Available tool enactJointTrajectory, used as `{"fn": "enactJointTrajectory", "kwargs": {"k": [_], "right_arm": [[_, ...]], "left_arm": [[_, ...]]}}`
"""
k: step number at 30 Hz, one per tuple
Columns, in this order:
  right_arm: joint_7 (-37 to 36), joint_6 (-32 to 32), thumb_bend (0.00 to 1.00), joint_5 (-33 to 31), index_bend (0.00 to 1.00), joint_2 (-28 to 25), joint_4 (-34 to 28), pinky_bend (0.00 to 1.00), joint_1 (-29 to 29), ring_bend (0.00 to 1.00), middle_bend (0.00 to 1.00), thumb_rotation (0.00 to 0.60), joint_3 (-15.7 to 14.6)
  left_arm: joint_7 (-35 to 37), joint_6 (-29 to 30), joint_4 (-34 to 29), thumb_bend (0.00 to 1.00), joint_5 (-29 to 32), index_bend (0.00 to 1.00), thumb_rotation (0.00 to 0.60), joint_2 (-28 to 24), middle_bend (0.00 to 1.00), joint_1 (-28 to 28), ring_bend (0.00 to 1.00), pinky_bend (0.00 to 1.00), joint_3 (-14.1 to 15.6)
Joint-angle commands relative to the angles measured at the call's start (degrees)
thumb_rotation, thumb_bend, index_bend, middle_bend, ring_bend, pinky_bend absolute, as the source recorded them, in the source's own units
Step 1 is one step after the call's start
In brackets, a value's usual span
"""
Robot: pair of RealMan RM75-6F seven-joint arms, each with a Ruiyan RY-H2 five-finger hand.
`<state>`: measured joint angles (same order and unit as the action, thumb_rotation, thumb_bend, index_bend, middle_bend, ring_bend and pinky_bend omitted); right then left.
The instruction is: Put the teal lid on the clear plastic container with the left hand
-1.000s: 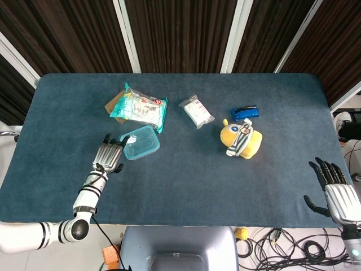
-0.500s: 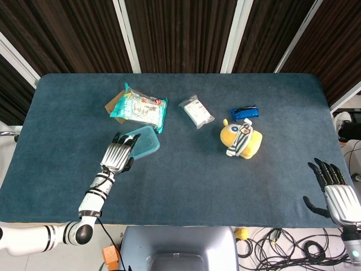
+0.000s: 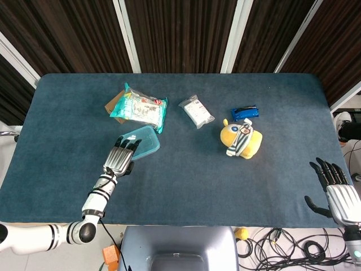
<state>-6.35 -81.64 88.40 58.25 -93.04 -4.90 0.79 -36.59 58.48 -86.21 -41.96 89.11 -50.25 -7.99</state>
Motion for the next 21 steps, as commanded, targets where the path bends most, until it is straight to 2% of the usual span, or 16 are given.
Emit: {"fn": "enactJointTrajectory", "kwargs": {"k": [1,21], "right_arm": [[0.0,0.0,0.25,-0.1,0.0,0.0,0.0,0.0,0.0,0.0,0.0,0.6,0.0],[-0.3,0.0,0.25,-0.2,0.0,-0.1,0.0,0.0,0.0,0.0,0.0,0.6,0.1]], "left_arm": [[0.6,-0.4,0.1,0.5,-0.2,0.0,0.6,0.2,0.26,0.0,0.11,0.0,-0.2],[2.1,-2.9,2.6,0.5,-0.9,0.0,0.6,1.7,0.26,-0.1,0.11,0.0,-0.4]]}}
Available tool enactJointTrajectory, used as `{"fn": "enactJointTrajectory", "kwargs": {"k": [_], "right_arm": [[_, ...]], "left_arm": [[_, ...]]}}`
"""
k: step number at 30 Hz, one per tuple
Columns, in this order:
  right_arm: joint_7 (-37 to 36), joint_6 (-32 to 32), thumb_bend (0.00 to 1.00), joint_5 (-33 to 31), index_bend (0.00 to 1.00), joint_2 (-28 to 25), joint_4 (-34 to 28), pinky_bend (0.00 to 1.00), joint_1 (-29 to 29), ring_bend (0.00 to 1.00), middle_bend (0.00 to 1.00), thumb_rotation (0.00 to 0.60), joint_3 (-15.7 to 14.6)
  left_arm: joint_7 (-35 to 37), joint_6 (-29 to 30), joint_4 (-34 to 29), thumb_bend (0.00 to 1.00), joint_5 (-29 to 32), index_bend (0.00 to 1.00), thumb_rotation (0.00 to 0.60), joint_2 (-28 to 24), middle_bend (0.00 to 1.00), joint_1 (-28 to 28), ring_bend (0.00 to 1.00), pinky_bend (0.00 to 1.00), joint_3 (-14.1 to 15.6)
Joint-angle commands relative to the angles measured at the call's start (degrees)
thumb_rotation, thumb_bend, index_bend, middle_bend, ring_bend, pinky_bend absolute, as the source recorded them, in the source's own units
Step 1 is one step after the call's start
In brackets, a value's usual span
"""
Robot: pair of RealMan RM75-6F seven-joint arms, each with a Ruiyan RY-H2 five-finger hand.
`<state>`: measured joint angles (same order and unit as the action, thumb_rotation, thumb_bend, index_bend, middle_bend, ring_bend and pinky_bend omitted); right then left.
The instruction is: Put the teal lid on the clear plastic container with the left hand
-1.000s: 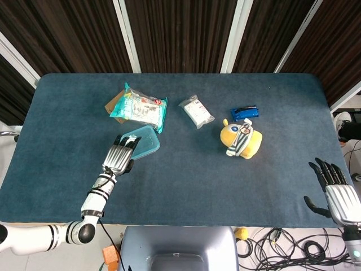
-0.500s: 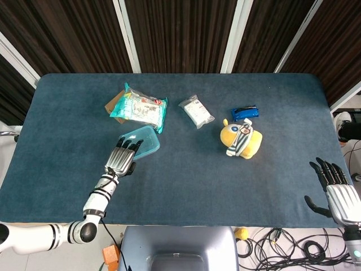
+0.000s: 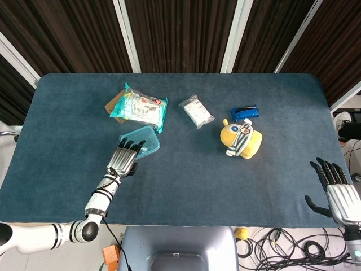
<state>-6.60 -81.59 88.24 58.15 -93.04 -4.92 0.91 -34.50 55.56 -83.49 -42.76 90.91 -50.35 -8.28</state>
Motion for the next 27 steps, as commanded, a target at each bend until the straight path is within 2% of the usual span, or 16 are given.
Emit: {"fn": "enactJointTrajectory", "kwargs": {"k": [1,7,12,19,27], "right_arm": [[0.0,0.0,0.25,0.0,0.0,0.0,0.0,0.0,0.0,0.0,0.0,0.6,0.0],[0.1,0.1,0.25,0.1,0.0,0.0,-0.1,0.0,0.0,0.0,0.0,0.6,0.0],[0.2,0.1,0.25,0.1,0.0,0.0,-0.2,0.0,0.0,0.0,0.0,0.6,-0.1],[-0.2,0.3,0.25,-0.1,0.0,-0.2,-0.2,0.0,-0.1,0.0,0.0,0.6,0.0],[-1.0,0.3,0.25,-0.4,0.0,-0.4,0.0,0.0,-0.1,0.0,0.0,0.6,0.1]], "left_arm": [[0.1,0.2,-0.3,0.5,-0.2,0.0,0.6,-0.3,0.26,0.0,0.11,0.0,-0.2],[3.6,2.8,-2.5,0.5,-5.0,0.0,0.6,-1.2,0.25,0.7,0.11,0.0,-1.9],[8.1,3.1,-1.1,0.5,-9.0,0.0,0.6,-0.1,0.23,0.9,0.08,0.0,-3.1],[8.5,-0.5,5.8,0.53,-8.1,0.0,0.6,3.6,0.18,-0.7,0.03,0.0,-3.5],[6.1,-2.3,8.4,0.61,-5.4,0.0,0.6,4.9,0.19,-1.5,0.03,0.0,-3.6]]}}
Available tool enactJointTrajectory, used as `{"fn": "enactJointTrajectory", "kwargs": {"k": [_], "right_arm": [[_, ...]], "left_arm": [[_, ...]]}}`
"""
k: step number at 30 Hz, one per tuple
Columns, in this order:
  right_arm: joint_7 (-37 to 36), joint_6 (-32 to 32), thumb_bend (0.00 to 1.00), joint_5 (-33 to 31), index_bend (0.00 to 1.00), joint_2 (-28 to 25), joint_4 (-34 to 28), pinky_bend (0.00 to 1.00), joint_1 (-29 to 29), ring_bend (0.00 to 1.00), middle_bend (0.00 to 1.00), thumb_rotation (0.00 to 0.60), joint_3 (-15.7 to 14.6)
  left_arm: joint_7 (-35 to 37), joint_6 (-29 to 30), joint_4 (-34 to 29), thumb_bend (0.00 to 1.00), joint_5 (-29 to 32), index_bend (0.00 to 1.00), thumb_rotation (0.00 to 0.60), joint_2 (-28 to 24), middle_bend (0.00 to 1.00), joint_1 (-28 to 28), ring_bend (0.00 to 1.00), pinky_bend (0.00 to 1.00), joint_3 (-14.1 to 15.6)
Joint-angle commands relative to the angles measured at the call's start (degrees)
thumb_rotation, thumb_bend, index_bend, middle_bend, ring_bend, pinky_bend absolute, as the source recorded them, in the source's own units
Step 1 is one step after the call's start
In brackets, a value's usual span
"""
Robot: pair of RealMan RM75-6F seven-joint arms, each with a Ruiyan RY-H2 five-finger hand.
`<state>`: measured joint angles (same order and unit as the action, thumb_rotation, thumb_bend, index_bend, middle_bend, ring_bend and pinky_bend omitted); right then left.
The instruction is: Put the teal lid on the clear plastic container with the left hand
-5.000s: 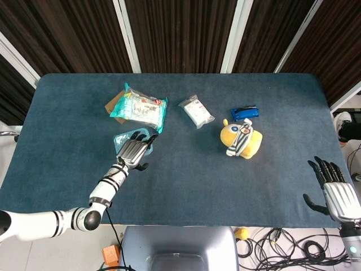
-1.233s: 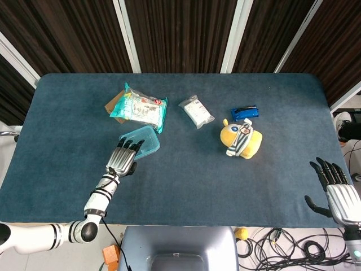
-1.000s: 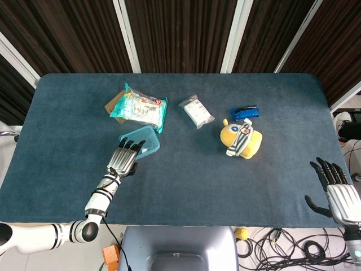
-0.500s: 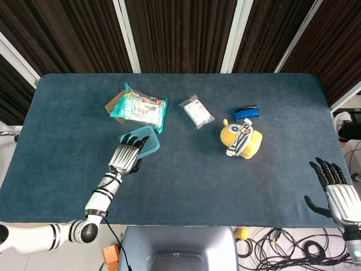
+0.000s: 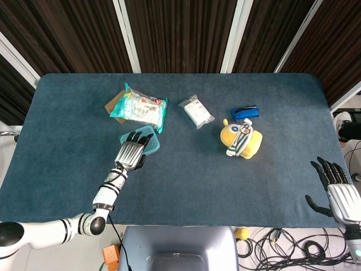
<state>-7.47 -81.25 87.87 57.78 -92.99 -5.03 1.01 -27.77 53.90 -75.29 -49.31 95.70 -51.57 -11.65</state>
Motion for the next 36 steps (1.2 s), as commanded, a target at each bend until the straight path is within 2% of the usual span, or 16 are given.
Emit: {"fn": "enactJointTrajectory", "kwargs": {"k": [1,7,18,21,25,30,36], "right_arm": [[-0.2,-0.1,0.25,0.0,0.0,-0.1,0.0,0.0,0.1,0.0,0.0,0.6,0.0],[-0.5,-0.2,0.25,0.2,0.0,-0.2,-0.1,0.0,0.2,0.0,0.0,0.6,-0.1],[-0.3,-0.1,0.25,0.2,0.0,-0.1,-0.2,0.0,0.1,0.0,0.0,0.6,-0.1],[-0.3,-0.1,0.25,0.2,0.0,-0.1,-0.2,0.0,0.1,0.0,0.0,0.6,-0.2],[-0.2,-0.1,0.25,0.2,0.0,-0.2,-0.2,0.0,0.2,0.0,0.0,0.6,-0.2],[-0.2,0.0,0.25,0.1,0.0,-0.1,-0.2,0.0,0.1,0.0,0.0,0.6,-0.1],[-0.7,-0.1,0.25,-0.1,0.0,-0.4,-0.3,0.0,0.2,0.0,0.0,0.6,-0.1]], "left_arm": [[-0.9,-0.9,0.2,0.62,1.6,0.0,0.6,0.1,0.19,-0.3,0.03,0.0,-0.2],[-3.0,-1.7,0.0,0.67,4.2,0.0,0.6,0.1,0.2,-0.7,0.04,0.0,0.0],[-5.6,-3.3,-2.0,0.67,9.4,0.0,0.6,-1.0,0.23,-1.4,0.07,0.0,0.1],[-4.4,-2.2,-2.2,0.67,7.5,0.0,0.6,-1.1,0.23,-1.4,0.07,0.0,-0.4],[1.1,1.9,-0.2,0.67,-0.6,0.0,0.6,0.3,0.21,-0.4,0.05,0.0,-1.1],[3.3,2.8,1.5,0.66,-3.0,0.0,0.6,1.0,0.19,-0.2,0.02,0.0,-1.4],[5.4,-0.5,9.2,0.67,-2.1,0.0,0.6,4.1,0.19,-1.4,0.02,0.0,-2.9]]}}
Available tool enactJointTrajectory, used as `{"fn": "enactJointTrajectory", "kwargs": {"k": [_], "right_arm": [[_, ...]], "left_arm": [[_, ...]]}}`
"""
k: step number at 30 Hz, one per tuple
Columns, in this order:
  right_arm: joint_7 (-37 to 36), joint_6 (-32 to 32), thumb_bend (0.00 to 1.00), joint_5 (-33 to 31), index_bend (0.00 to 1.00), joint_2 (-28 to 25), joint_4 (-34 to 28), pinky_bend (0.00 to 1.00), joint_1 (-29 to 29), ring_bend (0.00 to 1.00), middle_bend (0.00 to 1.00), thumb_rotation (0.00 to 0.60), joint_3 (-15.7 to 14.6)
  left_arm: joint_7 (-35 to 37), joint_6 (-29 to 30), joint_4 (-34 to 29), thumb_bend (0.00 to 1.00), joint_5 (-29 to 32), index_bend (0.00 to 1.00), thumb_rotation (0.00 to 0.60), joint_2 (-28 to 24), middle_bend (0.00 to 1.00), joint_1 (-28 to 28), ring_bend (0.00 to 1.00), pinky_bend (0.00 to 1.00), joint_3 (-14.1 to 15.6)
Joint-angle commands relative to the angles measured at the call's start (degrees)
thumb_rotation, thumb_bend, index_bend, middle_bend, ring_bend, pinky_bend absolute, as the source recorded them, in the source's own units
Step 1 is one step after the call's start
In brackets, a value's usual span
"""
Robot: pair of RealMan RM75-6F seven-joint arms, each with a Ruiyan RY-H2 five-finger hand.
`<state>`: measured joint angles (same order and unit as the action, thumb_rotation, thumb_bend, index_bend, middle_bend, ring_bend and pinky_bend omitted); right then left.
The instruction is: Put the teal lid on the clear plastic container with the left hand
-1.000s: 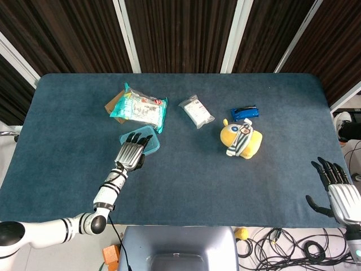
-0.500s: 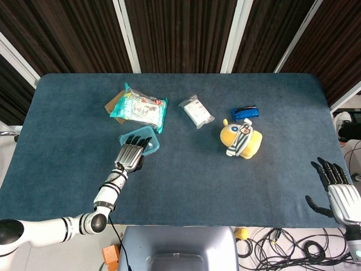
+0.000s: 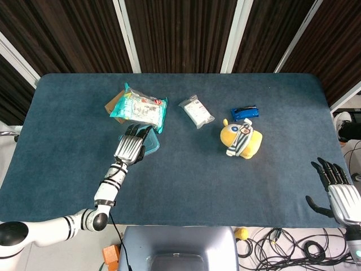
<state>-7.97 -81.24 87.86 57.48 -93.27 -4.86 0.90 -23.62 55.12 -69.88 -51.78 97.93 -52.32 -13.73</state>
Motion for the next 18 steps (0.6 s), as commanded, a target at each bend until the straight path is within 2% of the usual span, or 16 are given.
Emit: {"fn": "enactJointTrajectory", "kwargs": {"k": [1,6,18], "right_arm": [[-0.3,-0.1,0.25,-0.1,0.0,-0.1,0.1,0.0,0.1,0.0,0.0,0.6,0.1],[-1.1,0.1,0.25,-0.5,0.0,-0.3,0.3,0.0,0.0,0.0,0.0,0.6,0.2],[-1.4,-0.2,0.25,-0.3,0.0,-0.5,0.3,0.0,0.2,0.0,0.0,0.6,0.2]], "left_arm": [[1.5,-2.1,4.9,0.67,0.4,0.0,0.6,2.4,0.19,-0.8,0.02,0.0,-0.9],[1.1,-3.4,8.2,0.67,-0.4,0.0,0.6,3.6,0.18,-1.3,0.02,0.0,-0.5],[0.9,-4.6,10.1,0.67,-0.9,0.0,0.6,4.9,0.19,-1.1,0.02,0.0,-0.6]]}}
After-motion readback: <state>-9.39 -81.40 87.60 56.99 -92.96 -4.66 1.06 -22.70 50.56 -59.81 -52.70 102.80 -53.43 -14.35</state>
